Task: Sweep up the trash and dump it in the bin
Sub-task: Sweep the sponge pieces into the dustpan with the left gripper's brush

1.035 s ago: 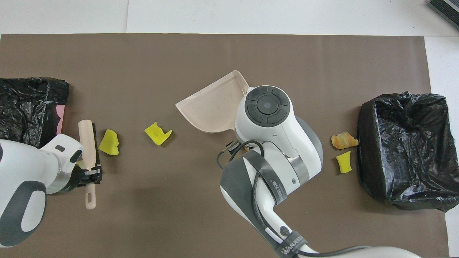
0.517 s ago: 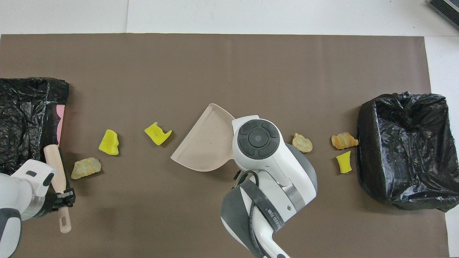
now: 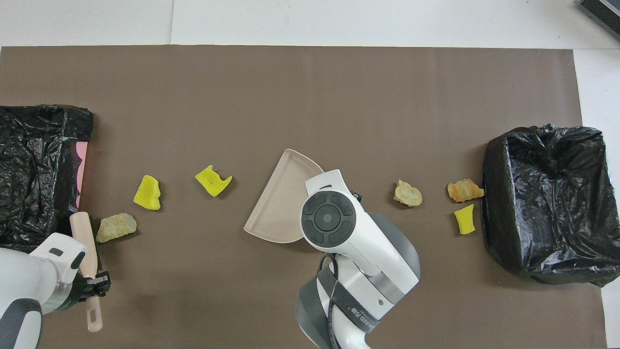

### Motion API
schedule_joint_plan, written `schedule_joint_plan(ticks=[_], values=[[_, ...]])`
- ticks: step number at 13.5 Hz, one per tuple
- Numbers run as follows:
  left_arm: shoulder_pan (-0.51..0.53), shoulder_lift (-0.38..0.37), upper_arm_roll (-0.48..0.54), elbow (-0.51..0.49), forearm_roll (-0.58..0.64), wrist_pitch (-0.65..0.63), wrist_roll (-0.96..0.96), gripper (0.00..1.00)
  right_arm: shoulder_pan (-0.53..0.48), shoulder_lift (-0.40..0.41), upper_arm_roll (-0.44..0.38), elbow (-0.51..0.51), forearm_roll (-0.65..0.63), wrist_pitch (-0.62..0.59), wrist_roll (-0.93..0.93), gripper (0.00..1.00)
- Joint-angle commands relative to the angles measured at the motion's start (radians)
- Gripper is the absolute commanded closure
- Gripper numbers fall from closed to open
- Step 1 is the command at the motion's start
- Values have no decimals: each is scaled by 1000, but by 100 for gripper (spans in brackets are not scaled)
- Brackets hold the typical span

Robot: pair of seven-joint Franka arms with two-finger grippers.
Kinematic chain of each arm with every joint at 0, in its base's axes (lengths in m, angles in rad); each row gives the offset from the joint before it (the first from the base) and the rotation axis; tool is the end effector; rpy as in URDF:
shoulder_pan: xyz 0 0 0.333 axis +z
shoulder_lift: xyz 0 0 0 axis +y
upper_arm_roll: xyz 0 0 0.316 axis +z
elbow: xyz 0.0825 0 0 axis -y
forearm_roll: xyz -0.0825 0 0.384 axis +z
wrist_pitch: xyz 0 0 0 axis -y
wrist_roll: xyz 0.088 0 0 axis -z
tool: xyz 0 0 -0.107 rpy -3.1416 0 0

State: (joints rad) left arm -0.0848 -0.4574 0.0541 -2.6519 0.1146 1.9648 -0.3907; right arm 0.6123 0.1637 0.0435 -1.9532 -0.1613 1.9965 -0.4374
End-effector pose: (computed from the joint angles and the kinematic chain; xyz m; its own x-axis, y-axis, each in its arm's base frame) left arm 0.3560 -0.0046 0.3714 0.9358 0.2997 -0.1856 0.2742 -0.9497 -0.1511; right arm 0.4652 0.3446 0.3863 0.3910 0.9050 -0.1676 0.9204 -0.3855 0.0654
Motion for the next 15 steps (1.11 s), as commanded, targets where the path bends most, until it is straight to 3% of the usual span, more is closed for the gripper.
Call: schedule_joint_plan(ticks=[1, 8, 11, 15], values=[[-65, 83, 6, 18, -88, 107, -4, 100, -19, 8, 1, -1, -8, 38, -69, 100], [-224, 304, 1, 230, -255, 176, 126, 100, -32, 27, 1, 0, 0, 100, -149, 100], [-234, 329, 1, 279, -286, 154, 248, 100, -32, 27, 1, 0, -15, 108, -150, 100], [-213, 350, 15, 438, -285, 40, 283, 100, -32, 25, 1, -1, -15, 105, -152, 100]])
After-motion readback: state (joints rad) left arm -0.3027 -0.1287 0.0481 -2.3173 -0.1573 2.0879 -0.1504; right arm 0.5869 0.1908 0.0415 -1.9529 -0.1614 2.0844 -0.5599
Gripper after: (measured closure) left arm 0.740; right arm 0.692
